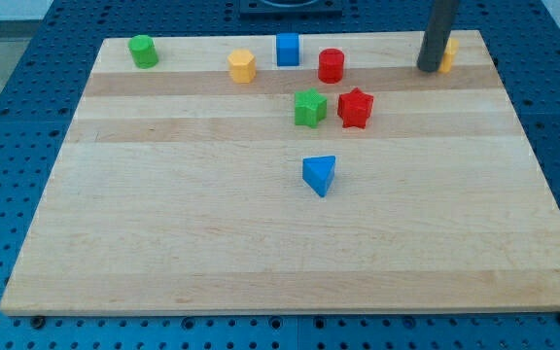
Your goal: Push the red star below the green star
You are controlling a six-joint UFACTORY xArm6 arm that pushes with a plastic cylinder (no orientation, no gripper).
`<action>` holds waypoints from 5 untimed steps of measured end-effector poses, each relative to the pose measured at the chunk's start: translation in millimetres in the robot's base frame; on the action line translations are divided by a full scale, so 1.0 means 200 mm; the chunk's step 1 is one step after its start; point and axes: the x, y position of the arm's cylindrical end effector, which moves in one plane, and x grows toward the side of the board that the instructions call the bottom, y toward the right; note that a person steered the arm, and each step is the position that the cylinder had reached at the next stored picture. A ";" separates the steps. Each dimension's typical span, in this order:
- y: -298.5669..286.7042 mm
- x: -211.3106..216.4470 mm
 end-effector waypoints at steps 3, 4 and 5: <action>0.02 -0.09; -0.05 -0.04; -0.12 0.11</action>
